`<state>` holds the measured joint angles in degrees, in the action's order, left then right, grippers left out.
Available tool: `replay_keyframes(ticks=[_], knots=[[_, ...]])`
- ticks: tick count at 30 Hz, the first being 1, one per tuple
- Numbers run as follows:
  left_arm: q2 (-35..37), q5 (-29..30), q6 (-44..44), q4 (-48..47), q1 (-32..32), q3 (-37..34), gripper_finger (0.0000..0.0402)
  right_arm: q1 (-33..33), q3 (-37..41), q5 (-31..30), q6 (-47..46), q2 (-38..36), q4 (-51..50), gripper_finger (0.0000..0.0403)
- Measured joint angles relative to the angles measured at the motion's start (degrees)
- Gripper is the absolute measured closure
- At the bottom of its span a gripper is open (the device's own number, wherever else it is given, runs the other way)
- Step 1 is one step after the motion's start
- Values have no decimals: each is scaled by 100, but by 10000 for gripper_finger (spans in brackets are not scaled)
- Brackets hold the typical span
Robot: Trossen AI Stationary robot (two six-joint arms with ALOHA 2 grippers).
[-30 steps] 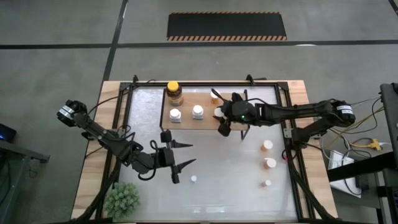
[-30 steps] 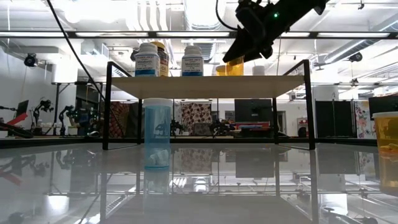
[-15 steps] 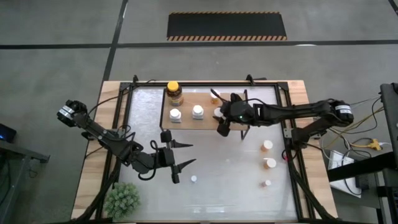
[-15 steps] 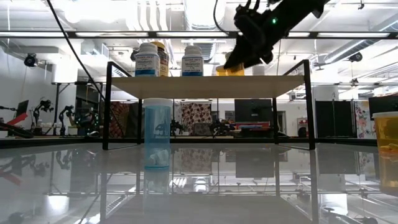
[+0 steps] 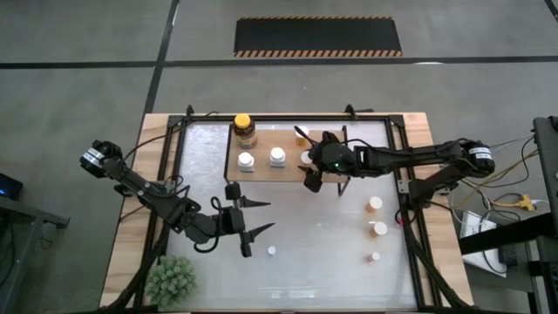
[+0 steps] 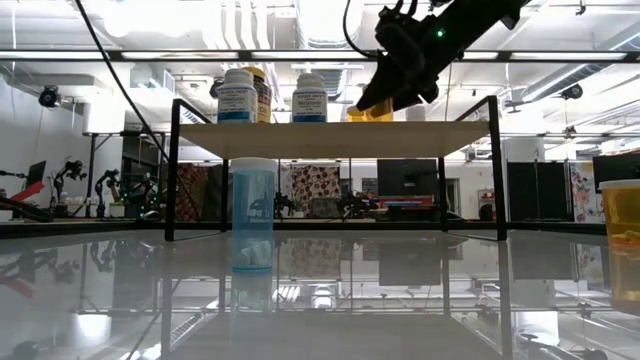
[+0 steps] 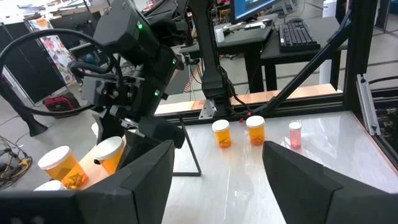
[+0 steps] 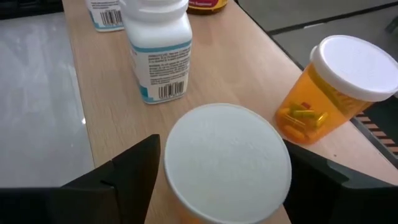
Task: Pick and place medicine bottles onto shelf by color
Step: Put the orange pill bottle on the shelf aligned with the other orange pill bottle
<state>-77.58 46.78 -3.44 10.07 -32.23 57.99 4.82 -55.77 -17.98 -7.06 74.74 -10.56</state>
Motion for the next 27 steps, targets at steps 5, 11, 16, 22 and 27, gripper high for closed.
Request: replay_keyframes(ticks=[5, 11, 16, 22, 27], knots=[[0, 0, 2, 0, 0, -12, 173, 0, 0, 0, -1, -11, 7, 131], [0, 0, 10, 0, 0, -21, 173, -1, -81, 0, -1, -193, -46, 131], [-45, 0, 208, -2, 0, -25, 173, -46, -359, 0, -64, -483, -504, 135], [-112, -115, 874, -29, -58, -16, 173, -276, -588, 45, -91, -951, -1070, 144], [-248, -522, 1477, -36, -225, 28, 173, -647, -588, 465, -89, -1372, -1649, 160]])
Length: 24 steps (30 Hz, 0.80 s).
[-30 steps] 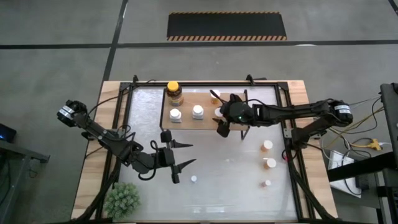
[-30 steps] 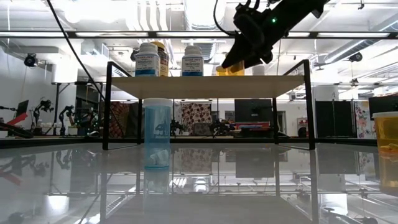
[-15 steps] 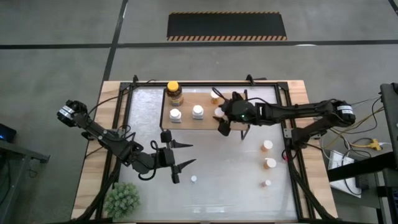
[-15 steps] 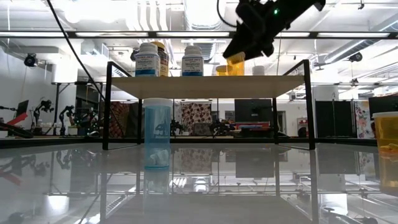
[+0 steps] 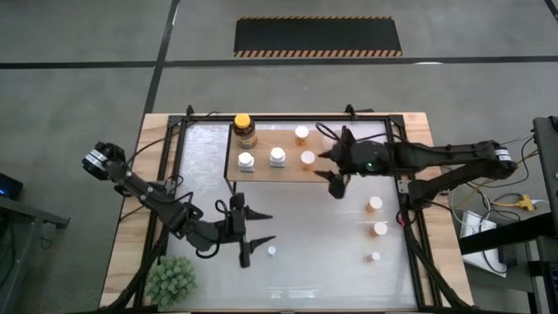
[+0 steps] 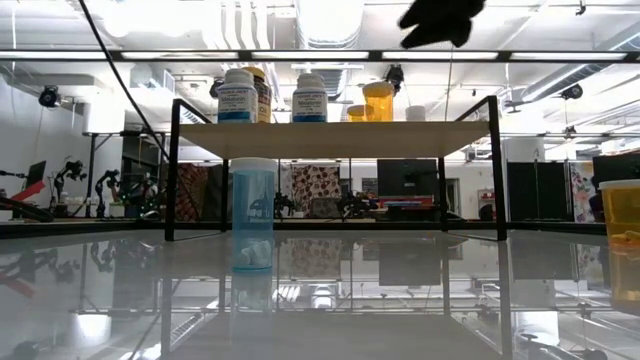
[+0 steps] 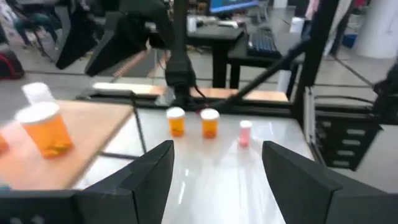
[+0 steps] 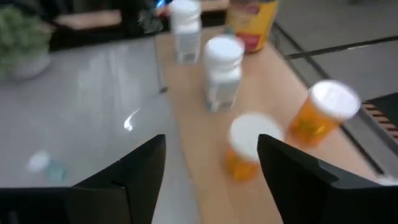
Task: Pick and place medicine bottles onto shelf by color
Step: Put the orange pill bottle on the shelf aligned with the other orange pill bottle
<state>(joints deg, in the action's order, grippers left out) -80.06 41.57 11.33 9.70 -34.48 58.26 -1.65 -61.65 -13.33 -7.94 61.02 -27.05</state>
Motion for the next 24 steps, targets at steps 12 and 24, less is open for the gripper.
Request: replay_keyframes(ticks=[12, 24], knots=[[-126, 90, -273, 11, -137, -2, 173, -121, 328, -828, 424, 596, -161, 315], [-122, 90, -578, 13, -123, -2, 173, -33, 289, -1118, 1172, 1068, 469, 394]])
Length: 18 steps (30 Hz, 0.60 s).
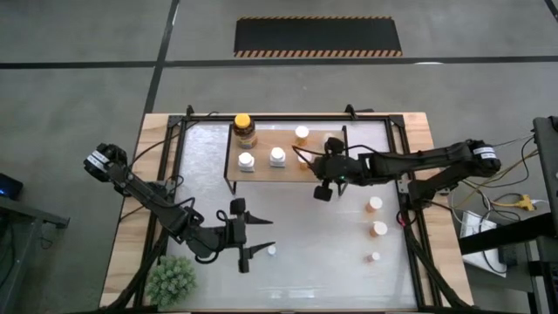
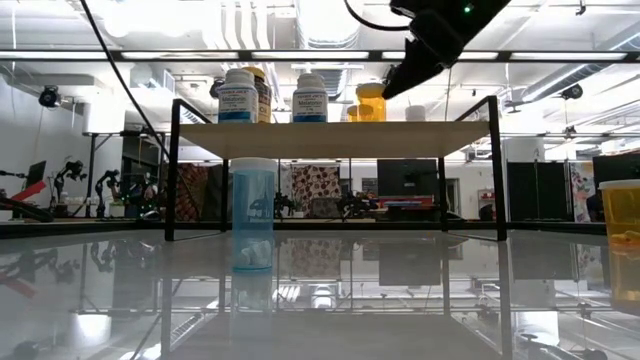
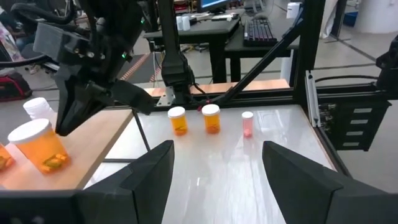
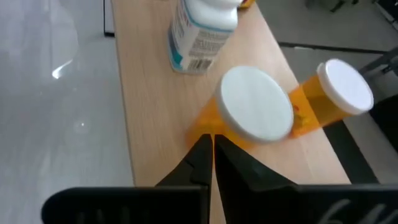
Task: Pick and place medicine bottles onto shelf by color
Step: Put the orange pill bottle on the shelf aligned with the other orange pill bottle, then put the blue pill bottle on the shelf
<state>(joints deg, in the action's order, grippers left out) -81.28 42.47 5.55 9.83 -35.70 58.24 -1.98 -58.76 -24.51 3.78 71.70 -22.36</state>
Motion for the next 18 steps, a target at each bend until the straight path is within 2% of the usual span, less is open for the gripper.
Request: replay_keyframes(ticks=[5, 13, 18], knots=[[4, 0, -43, -4, 0, 0, 173, 62, 0, 2, -130, -247, -556, 394], [0, -1, 11, -12, 46, -43, 173, 225, 88, 44, 139, -37, 160, 394], [-3, -19, 600, -64, 8, -10, 173, 149, 75, 45, -81, -295, -476, 394]])
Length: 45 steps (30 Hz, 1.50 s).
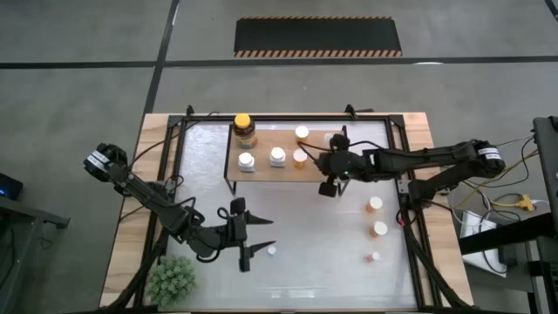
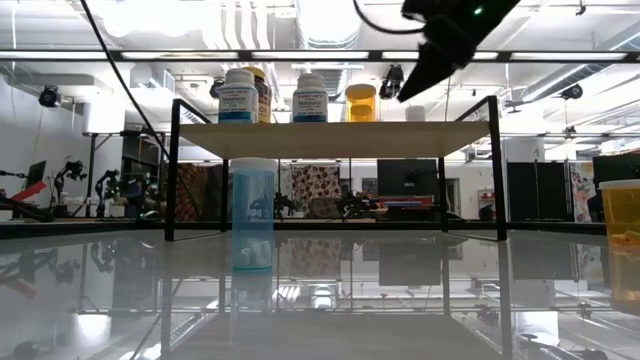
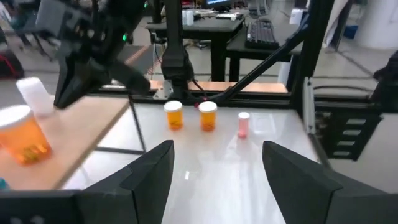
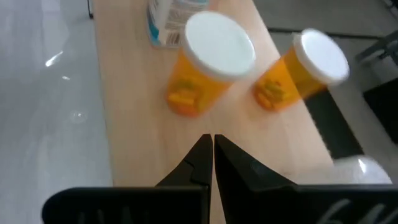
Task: Pick and place medicine bottles onto shelf by color
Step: Put the blue pill bottle on the shelf
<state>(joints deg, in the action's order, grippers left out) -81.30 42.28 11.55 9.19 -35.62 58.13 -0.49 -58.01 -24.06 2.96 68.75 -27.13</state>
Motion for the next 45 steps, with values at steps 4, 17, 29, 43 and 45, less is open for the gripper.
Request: replay_keyframes(ticks=[4, 17, 29, 43, 45], knots=[[-381, -152, 639, -588, -133, 384, 173, -291, 13, 387, -235, -340, -386, 394], [-2885, -1226, 2851, -6251, -146, 3658, 173, -1778, 45, 1356, -645, -701, -395, 394], [-3251, -1757, 2156, -5685, 292, 3397, 173, -2241, 172, 1304, -847, -481, -463, 394], [-3199, -2424, 2108, -5115, 519, 2920, 180, -2239, 455, 1293, -942, -487, -421, 394], [-3199, -2426, 2110, -5137, 521, 2920, 192, -2239, 467, 1293, -947, -487, -418, 394]])
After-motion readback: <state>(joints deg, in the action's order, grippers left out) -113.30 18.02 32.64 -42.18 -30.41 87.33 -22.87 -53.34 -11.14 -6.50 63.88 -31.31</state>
